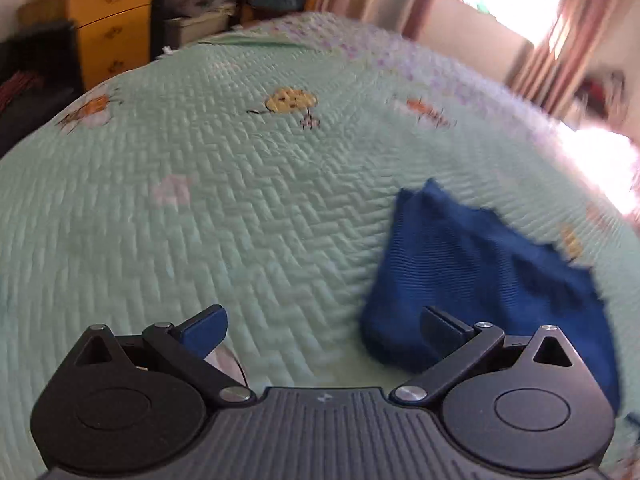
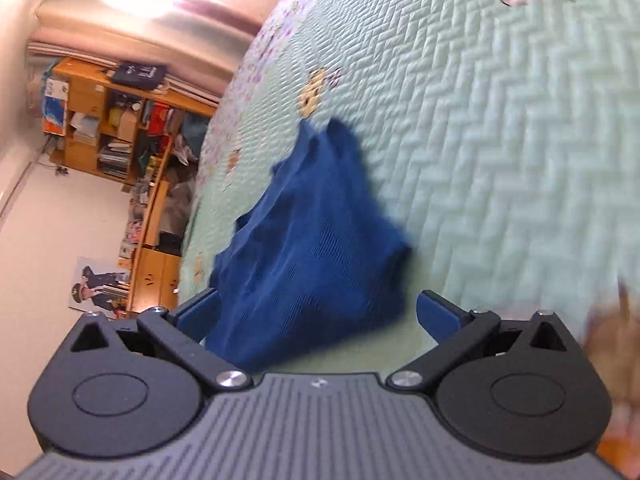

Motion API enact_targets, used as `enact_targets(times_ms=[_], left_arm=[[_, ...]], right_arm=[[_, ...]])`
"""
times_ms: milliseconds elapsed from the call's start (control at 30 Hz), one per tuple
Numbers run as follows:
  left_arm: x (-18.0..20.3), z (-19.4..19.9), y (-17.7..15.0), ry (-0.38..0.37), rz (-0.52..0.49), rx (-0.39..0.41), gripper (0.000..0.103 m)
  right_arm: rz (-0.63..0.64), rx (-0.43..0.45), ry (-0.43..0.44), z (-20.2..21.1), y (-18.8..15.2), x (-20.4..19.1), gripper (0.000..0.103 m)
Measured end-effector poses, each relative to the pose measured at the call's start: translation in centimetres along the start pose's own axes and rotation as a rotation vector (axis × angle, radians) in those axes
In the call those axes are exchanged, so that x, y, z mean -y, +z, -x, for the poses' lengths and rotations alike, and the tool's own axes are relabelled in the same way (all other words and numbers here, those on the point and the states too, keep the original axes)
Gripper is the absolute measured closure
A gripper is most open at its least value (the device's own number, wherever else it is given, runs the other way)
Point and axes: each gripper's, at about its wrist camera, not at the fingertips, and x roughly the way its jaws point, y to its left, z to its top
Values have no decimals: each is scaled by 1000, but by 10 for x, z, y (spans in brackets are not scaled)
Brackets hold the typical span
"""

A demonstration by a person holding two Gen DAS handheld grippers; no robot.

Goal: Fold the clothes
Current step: 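Grasp the folded sweater edges with both grippers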

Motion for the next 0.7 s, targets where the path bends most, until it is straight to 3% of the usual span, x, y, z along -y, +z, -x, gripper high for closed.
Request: enact_targets(times_ms=[67,300,467,600,700], left_arm=[[-4,-30,17,-19,-6,-53,7],[1,-90,42,-221,53,-109,4],[26,-112,50,-281,-37,-144,1],[36,-119,55,-412,-33,-196,1],[40,-129,55,-556,3,-243,1]], right_arm=[[13,-4,2,-16,23,9,0],[86,-107,39,-50,75,20,0],[171,-204,39,-67,86,8,0],[195,-262,77,-81,88,4,0],[216,-295,117,-90,85,-2,0]])
